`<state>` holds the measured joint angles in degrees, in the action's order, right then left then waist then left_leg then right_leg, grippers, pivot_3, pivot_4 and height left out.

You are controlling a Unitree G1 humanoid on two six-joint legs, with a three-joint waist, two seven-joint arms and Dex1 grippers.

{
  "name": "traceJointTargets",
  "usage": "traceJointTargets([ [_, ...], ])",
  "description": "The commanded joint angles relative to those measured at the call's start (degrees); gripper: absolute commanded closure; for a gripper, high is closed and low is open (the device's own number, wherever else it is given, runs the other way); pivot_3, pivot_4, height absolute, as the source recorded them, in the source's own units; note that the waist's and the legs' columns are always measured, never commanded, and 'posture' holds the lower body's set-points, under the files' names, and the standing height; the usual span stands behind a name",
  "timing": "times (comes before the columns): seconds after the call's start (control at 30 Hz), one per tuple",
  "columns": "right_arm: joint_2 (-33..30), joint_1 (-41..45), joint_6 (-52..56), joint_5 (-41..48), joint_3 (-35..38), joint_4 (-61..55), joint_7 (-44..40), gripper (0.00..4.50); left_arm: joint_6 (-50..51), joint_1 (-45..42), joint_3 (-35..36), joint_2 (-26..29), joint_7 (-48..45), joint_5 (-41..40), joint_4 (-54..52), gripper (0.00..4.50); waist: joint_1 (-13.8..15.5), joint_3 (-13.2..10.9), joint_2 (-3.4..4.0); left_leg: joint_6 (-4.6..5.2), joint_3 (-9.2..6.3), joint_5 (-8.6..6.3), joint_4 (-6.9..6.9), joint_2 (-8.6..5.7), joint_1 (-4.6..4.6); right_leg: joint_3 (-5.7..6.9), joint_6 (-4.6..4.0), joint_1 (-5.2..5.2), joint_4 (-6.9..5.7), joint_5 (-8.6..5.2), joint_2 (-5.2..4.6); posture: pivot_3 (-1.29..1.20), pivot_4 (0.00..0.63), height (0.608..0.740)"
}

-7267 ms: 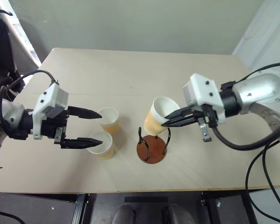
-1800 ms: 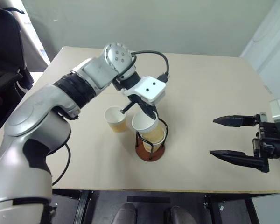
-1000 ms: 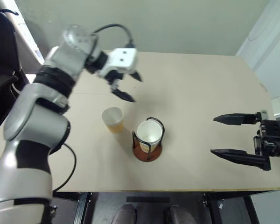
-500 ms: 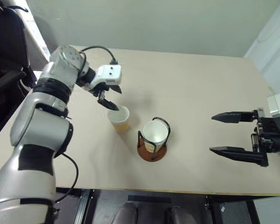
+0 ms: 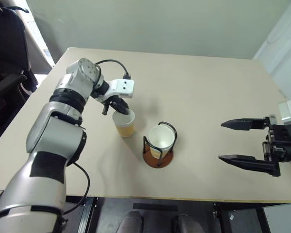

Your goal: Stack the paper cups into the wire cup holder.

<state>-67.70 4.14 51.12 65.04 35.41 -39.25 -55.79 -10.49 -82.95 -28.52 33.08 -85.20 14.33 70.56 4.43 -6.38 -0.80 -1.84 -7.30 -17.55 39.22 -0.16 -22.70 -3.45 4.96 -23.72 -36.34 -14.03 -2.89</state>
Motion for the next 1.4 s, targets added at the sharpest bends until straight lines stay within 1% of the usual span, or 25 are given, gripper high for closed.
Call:
traceJointTargets([
  [0.03,-0.2,0.0,-0.2,0.8,2.9,-1.2,0.7,0.00,-0.5,-0.4,1.8,0.5,-0.9,1.0,0.0,4.47,0.0,0.0,0.00,0.00,-0.07,0.00,0.00,0.02,0.00,-0.02,0.00,0.00,0.00,0.00,-0.08,0.00,0.150,0.740],
  [0.2,-0.1,-0.3,-0.6,0.3,2.8,-0.9,0.5,0.00,-0.5,-1.9,4.4,1.6,-5.4,-0.1,-0.7,4.47,0.0,0.0,-0.01,0.04,0.07,0.02,0.02,-0.08,0.01,0.03,0.03,0.00,0.07,-0.01,-0.01,0.00,0.150,0.740],
  [0.27,-0.2,-0.4,-0.8,-0.1,2.8,-0.6,0.2,0.00,0.0,-3.8,5.4,1.7,-7.0,-3.2,-1.3,4.47,-0.1,0.0,0.00,0.05,0.02,0.01,0.03,-0.04,0.00,-0.03,0.04,-0.01,0.06,-0.01,-0.07,0.00,0.150,0.740],
  [0.37,-0.4,-0.3,-1.1,-0.6,2.7,-0.2,-0.2,0.00,0.5,-6.9,4.6,2.3,-7.3,-8.8,-3.0,4.47,0.1,0.0,-0.04,0.06,-0.08,0.01,0.08,-0.06,-0.14,0.05,0.06,-0.05,0.05,-0.01,-0.07,0.00,0.150,0.740],
  [0.43,-0.5,-0.2,-1.3,-0.9,2.7,0.1,-0.4,0.00,1.9,-8.8,3.2,3.0,-7.3,-14.9,-5.4,4.47,0.1,0.0,-0.02,0.06,0.07,0.01,0.08,-0.12,-0.17,0.12,0.07,-0.09,0.10,-0.01,0.05,0.00,0.150,0.740],
  [0.5,-0.6,-0.1,-1.6,-1.4,2.5,0.4,-0.7,0.00,4.6,-10.5,0.7,4.2,-7.3,-23.3,-9.7,4.47,0.1,0.0,-0.04,0.10,0.05,0.00,0.03,-0.13,-0.20,0.12,0.08,-0.10,0.05,0.00,-0.12,0.00,0.150,0.740],
  [0.53,-0.7,0.0,-1.7,-1.7,2.3,0.6,-0.8,0.00,6.9,-11.3,-1.0,5.2,-7.3,-29.0,-13.4,4.47,0.0,0.0,-0.01,0.11,-0.05,0.00,0.01,-0.08,-0.22,0.05,0.10,-0.12,0.02,0.01,-0.25,0.00,0.150,0.740],
  [0.57,-0.7,0.1,-1.8,-1.9,2.2,0.8,-0.9,0.00,8.8,-12.0,-2.8,6.2,-7.3,-33.8,-16.8,4.47,0.0,0.0,-0.02,0.11,0.17,0.00,-0.01,-0.16,-0.23,0.09,0.12,-0.11,-0.06,0.02,-0.10,0.00,0.150,0.740],
  [0.63,-0.7,0.4,-2.0,-2.3,1.8,1.0,-1.1,0.00,11.1,-12.9,-7.0,8.2,-7.3,-41.7,-22.7,4.47,-0.2,0.0,-0.02,0.13,0.07,0.00,-0.03,-0.06,-0.29,0.01,0.16,-0.15,-0.08,0.04,-0.26,0.00,0.150,0.740],
  [0.67,-0.7,0.5,-2.1,-2.4,1.8,1.0,-1.1,0.00,11.9,-13.1,-9.2,9.2,-7.3,-45.0,-25.4,4.47,-0.2,0.0,-0.03,0.13,0.48,0.00,-0.04,-0.23,-0.28,0.20,0.16,-0.16,-0.08,0.04,0.06,0.00,0.150,0.740],
  [0.7,-0.7,0.5,-2.1,-2.5,1.7,1.0,-1.1,0.00,12.5,-13.3,-11.8,10.6,-7.3,-48.7,-28.9,4.47,-0.2,0.0,0.01,0.16,0.16,-0.01,-0.08,-0.09,-0.26,0.03,0.17,-0.19,-0.06,0.04,-0.28,0.00,0.150,0.740],
  [0.73,-0.6,0.6,-2.1,-2.6,1.6,0.9,-1.0,0.00,12.7,-13.5,-14.3,11.8,-7.3,-51.7,-31.7,4.47,-0.3,0.0,0.03,0.16,0.11,-0.02,-0.03,-0.04,-0.25,-0.09,0.19,-0.15,-0.05,0.05,-0.35,0.00,0.150,0.740],
  [0.77,-0.5,0.6,-2.1,-2.6,1.5,0.8,-0.9,0.00,12.5,-13.7,-16.6,12.8,-7.3,-54.0,-34.1,4.47,-0.3,0.0,0.07,0.17,0.42,-0.02,-0.09,-0.20,-0.21,0.12,0.20,-0.16,-0.04,0.06,-0.10,0.00,0.150,0.740],
  [0.8,-0.4,0.5,-2.1,-2.7,1.6,0.7,-0.8,0.00,12.2,-14.1,-18.7,13.6,-7.3,-55.9,-35.8,4.47,-0.3,0.0,0.10,0.18,0.19,-0.02,-0.06,-0.09,-0.21,-0.08,0.22,-0.15,-0.04,0.07,-0.33,0.00,0.150,0.740],
  [0.83,-0.3,0.3,-2.1,-2.7,1.7,0.5,-0.7,0.00,11.7,-14.7,-20.7,14.3,-7.3,-57.5,-37.0,4.47,-0.4,0.0,0.08,0.19,0.14,-0.02,-0.02,-0.06,-0.22,-0.15,0.22,-0.15,-0.04,0.07,-0.35,0.00,0.150,0.740],
  [0.87,-0.3,0.3,-2.0,-2.7,1.7,0.4,-0.5,0.00,11.2,-15.1,-22.2,14.8,-7.3,-58.7,-37.6,4.47,-0.4,0.0,0.10,0.19,0.25,-0.02,-0.03,-0.10,-0.17,-0.01,0.23,-0.15,-0.05,0.08,-0.24,0.00,0.150,0.740],
  [0.97,0.0,-0.4,-1.6,-2.4,2.6,-0.3,-0.1,0.00,10.2,-16.8,-26.8,15.7,-7.3,-62.4,-39.1,4.47,-0.5,0.0,0.12,0.19,0.17,-0.02,0.06,-0.07,-0.15,-0.11,0.23,-0.13,0.11,0.08,-0.33,0.00,0.150,0.740],
  [1.07,0.2,-1.0,-1.2,-1.9,3.5,-1.0,0.4,0.00,9.2,-17.6,-31.2,16.1,-7.3,-64.3,-40.4,4.47,-0.5,0.0,0.15,0.20,0.16,-0.02,0.11,-0.07,-0.16,-0.11,0.22,-0.10,0.09,0.08,-0.35,0.00,0.150,0.740],
  [1.27,0.8,-2.9,-0.4,-1.2,5.7,-2.2,0.9,0.00,7.3,-17.6,-37.9,15.7,-7.3,-64.4,-41.1,4.47,-0.5,-0.1,0.17,0.23,0.08,-0.05,0.18,-0.04,-0.20,-0.11,0.23,-0.07,-0.17,0.08,-0.38,0.00,0.150,0.740],
  [1.4,0.8,-3.8,-0.1,-0.8,6.6,-2.9,1.1,0.00,5.3,-17.2,-39.6,14.1,-7.3,-63.0,-39.3,4.47,-0.5,-0.1,0.17,0.23,0.07,-0.06,0.24,-0.09,-0.22,-0.04,0.23,-0.03,-0.22,0.08,-0.36,0.00,0.150,0.740],
])
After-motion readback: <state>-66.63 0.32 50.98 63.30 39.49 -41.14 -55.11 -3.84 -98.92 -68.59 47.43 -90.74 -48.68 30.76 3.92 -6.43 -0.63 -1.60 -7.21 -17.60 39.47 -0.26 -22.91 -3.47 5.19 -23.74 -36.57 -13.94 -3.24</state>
